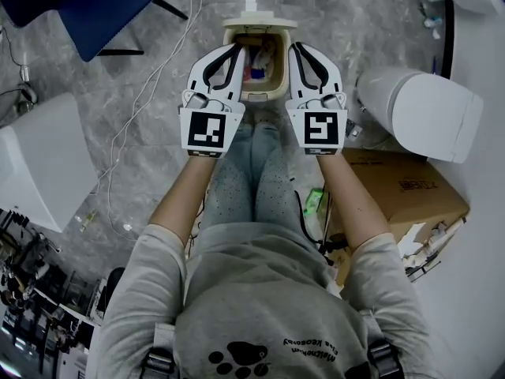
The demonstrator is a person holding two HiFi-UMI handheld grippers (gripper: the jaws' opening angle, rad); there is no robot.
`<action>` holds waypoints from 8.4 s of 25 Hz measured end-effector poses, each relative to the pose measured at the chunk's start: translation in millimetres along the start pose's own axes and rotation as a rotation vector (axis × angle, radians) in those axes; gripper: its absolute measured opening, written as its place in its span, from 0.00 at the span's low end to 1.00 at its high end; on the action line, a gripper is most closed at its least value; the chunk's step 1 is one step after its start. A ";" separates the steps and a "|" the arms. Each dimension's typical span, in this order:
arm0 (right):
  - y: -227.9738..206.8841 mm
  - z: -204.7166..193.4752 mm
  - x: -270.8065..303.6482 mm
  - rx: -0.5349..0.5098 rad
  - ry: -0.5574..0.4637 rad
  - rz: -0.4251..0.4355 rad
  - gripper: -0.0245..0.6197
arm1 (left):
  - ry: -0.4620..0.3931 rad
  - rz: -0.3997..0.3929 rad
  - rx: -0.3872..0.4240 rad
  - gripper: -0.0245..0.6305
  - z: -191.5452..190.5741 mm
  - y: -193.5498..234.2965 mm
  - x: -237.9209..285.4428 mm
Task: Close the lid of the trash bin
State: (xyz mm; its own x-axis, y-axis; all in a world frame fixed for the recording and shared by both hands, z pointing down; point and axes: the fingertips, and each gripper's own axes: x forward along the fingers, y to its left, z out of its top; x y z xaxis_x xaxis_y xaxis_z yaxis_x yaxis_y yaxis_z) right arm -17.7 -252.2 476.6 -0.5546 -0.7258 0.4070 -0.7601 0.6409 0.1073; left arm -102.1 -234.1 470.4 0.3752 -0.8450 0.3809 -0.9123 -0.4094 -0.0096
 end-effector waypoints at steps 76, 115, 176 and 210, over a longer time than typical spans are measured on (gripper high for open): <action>-21.6 -107.0 86.4 -0.195 0.228 0.191 0.20 | 0.210 -0.108 0.067 0.26 -110.0 40.6 85.3; 46.1 -193.7 13.8 -0.323 0.288 0.209 0.24 | 0.269 -0.187 0.129 0.29 -203.8 -23.6 11.3; 100.3 -326.6 2.0 -0.554 0.537 0.310 0.28 | 0.440 -0.237 0.194 0.25 -314.1 -69.7 -13.2; 113.5 -346.9 15.7 -0.285 0.600 0.312 0.10 | 0.586 -0.293 0.140 0.25 -367.2 -89.6 16.5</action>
State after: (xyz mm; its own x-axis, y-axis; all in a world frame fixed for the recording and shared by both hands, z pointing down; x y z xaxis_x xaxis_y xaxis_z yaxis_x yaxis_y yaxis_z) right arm 4.8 -104.2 809.9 -0.3878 -0.2901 0.8749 -0.4346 0.8946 0.1040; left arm -74.5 -85.0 817.1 0.4174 -0.3820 0.8246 -0.7416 -0.6676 0.0661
